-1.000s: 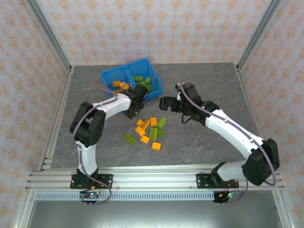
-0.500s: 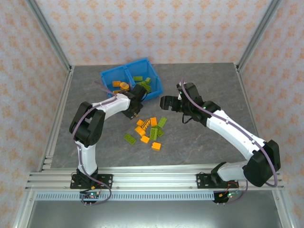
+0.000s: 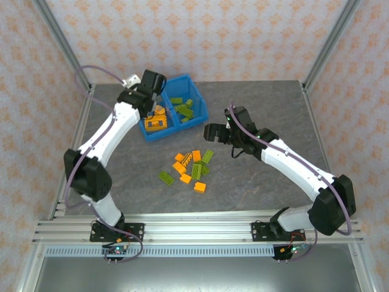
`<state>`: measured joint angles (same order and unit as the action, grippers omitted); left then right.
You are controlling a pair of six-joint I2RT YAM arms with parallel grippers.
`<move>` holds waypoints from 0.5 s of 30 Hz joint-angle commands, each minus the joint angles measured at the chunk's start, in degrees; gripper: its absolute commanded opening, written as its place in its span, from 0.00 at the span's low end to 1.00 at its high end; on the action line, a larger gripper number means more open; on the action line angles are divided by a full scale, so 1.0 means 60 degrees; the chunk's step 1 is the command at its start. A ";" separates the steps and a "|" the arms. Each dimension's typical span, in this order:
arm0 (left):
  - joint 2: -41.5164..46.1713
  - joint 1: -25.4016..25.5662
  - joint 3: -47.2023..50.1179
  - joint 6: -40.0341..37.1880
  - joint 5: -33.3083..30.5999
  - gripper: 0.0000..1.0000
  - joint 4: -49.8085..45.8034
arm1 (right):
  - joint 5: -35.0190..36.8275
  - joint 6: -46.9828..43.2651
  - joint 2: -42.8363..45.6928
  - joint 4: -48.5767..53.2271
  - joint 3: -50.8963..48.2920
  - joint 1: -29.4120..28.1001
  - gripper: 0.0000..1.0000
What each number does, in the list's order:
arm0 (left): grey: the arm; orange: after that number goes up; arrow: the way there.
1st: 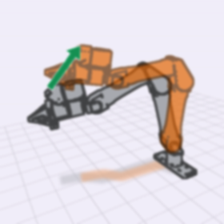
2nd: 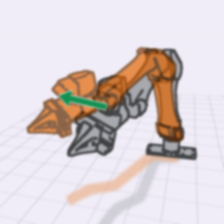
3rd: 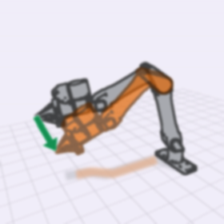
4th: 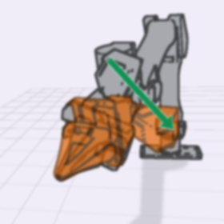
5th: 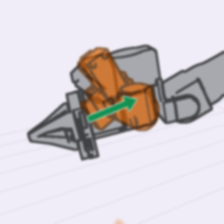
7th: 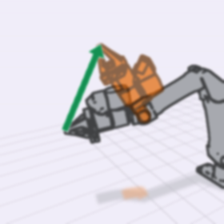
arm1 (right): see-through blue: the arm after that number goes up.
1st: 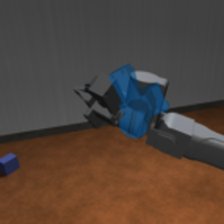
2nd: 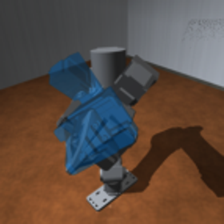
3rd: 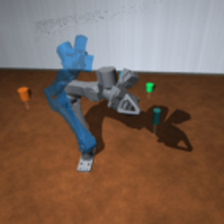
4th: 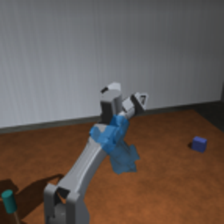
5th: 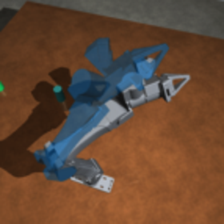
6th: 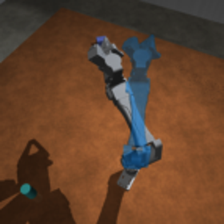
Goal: Sort the legos into containers by color
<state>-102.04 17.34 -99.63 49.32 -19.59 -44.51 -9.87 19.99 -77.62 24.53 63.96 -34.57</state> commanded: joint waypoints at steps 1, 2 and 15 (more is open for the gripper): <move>-0.1549 -0.0334 -0.0874 -0.1160 -0.0223 0.03 -0.0769 | 0.0138 0.0167 0.0088 0.0240 0.0331 0.0016 0.99; -0.1858 -0.0414 -0.1098 -0.1195 -0.0217 0.04 -0.0763 | 0.0147 0.0183 0.0120 0.0288 0.0318 0.0018 1.00; -0.3441 -0.0779 -0.2511 -0.1428 -0.0433 0.41 -0.0947 | 0.0377 0.0165 0.0622 0.0727 0.0106 0.0018 0.99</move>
<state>-125.29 13.13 -112.55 40.69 -19.64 -47.46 -9.13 20.40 -74.98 27.49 63.96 -34.57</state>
